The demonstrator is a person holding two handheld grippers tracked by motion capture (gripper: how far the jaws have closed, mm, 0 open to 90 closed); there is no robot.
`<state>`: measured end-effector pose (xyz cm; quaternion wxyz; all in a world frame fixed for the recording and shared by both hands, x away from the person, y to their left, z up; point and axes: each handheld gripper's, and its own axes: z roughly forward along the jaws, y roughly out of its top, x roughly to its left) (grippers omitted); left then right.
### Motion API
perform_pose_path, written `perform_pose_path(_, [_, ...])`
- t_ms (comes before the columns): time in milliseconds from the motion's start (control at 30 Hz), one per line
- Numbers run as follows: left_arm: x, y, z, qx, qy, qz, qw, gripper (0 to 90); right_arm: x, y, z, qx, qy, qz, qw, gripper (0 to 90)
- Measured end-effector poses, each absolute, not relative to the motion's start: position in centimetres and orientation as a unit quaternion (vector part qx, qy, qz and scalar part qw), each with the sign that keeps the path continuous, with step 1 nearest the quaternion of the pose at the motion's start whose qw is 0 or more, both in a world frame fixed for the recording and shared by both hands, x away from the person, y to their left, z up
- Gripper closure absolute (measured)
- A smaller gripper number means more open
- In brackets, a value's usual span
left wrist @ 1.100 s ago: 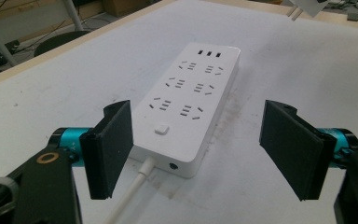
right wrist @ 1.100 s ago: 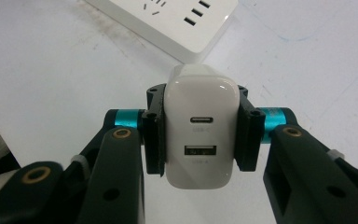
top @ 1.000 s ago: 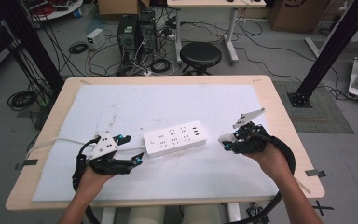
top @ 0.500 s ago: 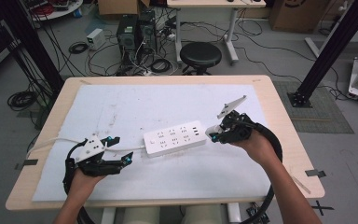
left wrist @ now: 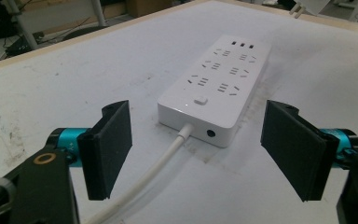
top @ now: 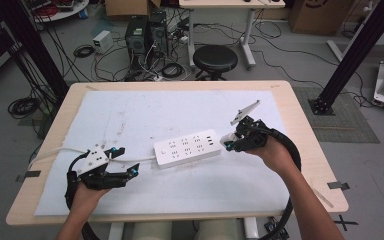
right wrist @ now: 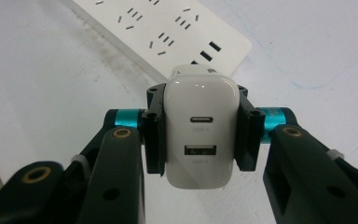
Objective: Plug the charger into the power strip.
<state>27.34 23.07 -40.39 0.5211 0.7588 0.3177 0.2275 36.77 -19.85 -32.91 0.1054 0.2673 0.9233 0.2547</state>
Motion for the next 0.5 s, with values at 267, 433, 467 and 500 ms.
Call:
perform_pose_path(267, [27.4,22.8,-40.3,0.76,0.315,0.227,0.521,24.7,36.5,-21.1,-32.5,0.272,0.923,0.25,0.102,63.4])
perform_pose_path(433, [27.5,22.9,-40.4,0.759,0.318,0.227,0.521,24.7,36.7,-21.6,-32.1,0.245,0.934,0.235,0.109,63.5])
perform_pose_path(467, [27.5,22.9,-40.4,0.76,0.317,0.227,0.521,24.7,36.8,-21.6,-32.0,0.235,0.938,0.231,0.11,63.5])
perform_pose_path(500, [27.5,22.9,-40.4,0.76,0.317,0.227,0.521,24.7,36.8,-21.6,-31.9,0.226,0.94,0.231,0.109,63.5])
